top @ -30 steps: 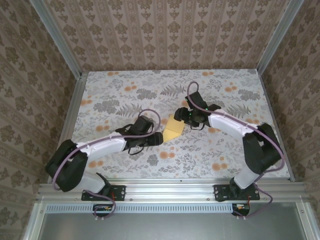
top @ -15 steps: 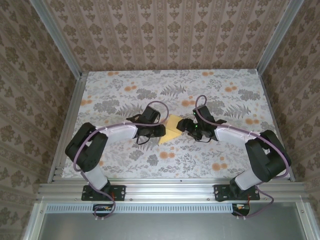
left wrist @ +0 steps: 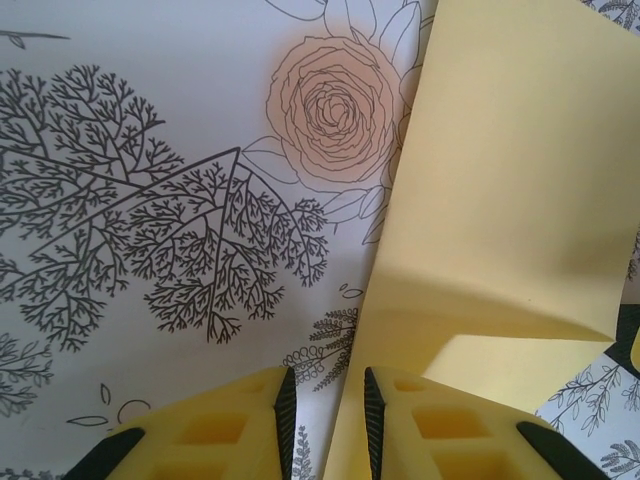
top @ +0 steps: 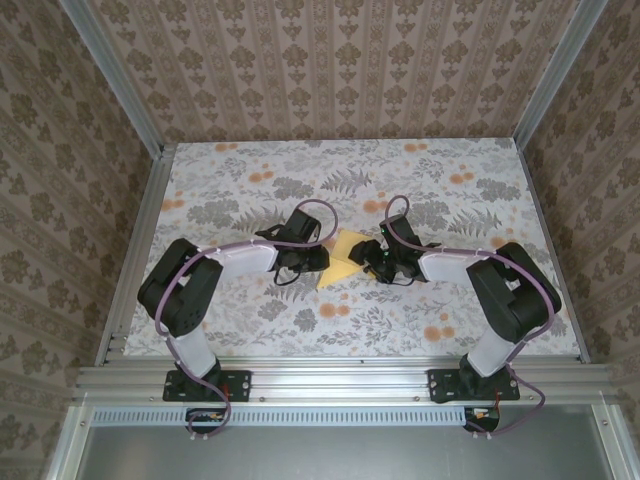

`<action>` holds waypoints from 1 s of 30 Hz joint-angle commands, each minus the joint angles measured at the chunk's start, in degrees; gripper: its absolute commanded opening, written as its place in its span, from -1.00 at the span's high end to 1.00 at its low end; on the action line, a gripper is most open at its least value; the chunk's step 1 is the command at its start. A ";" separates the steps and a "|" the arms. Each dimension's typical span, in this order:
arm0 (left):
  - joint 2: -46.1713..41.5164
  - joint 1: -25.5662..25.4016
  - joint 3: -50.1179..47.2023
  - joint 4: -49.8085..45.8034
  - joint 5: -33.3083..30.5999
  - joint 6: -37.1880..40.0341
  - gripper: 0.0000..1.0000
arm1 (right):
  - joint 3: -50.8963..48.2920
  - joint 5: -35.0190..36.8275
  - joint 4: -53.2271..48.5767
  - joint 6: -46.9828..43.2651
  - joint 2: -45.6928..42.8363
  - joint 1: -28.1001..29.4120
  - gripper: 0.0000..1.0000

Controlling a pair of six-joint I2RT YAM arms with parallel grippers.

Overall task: Fold a paper plane with a square sheet of paper (pick it up from the middle)
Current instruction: Fourth fold the wing at the center of the table.

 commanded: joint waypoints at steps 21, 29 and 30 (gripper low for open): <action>0.39 0.92 -0.01 -2.02 -1.06 -0.66 0.48 | -2.73 -5.35 12.88 5.14 2.46 1.32 0.01; -8.43 1.84 -3.69 -1.29 -1.87 -0.42 0.34 | -2.75 -3.16 9.30 3.18 1.60 1.32 -0.09; -9.63 1.88 -4.45 -0.97 -1.69 -0.02 0.30 | -2.89 -3.21 9.56 3.23 1.62 1.34 -0.09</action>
